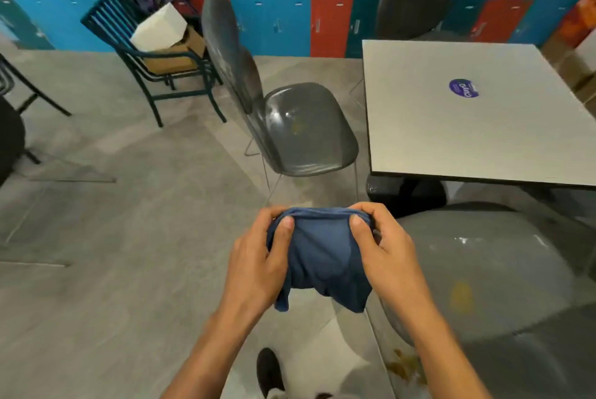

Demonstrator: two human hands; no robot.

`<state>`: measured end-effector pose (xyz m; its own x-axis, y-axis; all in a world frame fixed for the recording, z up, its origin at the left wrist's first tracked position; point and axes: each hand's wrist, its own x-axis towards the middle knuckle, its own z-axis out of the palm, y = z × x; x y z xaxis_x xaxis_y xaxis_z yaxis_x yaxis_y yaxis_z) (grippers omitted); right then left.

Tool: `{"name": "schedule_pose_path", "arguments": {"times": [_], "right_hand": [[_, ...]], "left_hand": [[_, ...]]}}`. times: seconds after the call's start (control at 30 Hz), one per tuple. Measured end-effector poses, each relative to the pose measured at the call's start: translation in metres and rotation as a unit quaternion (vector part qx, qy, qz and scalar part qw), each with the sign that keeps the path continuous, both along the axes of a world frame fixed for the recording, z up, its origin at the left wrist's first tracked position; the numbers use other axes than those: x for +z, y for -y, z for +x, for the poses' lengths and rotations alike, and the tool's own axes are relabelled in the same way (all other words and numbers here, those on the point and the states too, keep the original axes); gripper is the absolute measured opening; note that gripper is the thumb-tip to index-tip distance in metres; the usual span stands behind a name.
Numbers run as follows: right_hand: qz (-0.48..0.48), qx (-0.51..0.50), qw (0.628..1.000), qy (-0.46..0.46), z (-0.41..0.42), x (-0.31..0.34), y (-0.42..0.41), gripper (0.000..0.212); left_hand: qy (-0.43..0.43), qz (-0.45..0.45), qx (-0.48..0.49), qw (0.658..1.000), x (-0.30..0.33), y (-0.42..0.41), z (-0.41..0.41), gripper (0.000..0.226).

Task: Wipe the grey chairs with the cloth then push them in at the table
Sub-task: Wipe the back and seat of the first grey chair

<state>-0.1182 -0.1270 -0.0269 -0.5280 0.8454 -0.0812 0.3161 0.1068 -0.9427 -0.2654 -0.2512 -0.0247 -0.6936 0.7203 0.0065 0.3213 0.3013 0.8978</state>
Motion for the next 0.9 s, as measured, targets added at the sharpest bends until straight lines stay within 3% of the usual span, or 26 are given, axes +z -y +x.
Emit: {"name": "schedule_pose_path", "arguments": {"times": [0.23,0.47,0.9], "right_hand": [[-0.017,-0.157,0.987,-0.021,0.005,0.001,-0.002,0.011],[-0.009,-0.309,0.951,0.0,0.041,-0.004,-0.021,0.012],[-0.026,-0.486,0.872,-0.056,0.118,-0.018,-0.114,0.013]], "left_hand": [[-0.008,0.017,-0.178,0.984,-0.003,-0.062,-0.028,0.017],[-0.014,0.007,-0.33,0.944,-0.011,-0.14,-0.003,0.018],[-0.017,-0.017,-0.486,0.874,-0.016,-0.305,0.084,0.018]]}}
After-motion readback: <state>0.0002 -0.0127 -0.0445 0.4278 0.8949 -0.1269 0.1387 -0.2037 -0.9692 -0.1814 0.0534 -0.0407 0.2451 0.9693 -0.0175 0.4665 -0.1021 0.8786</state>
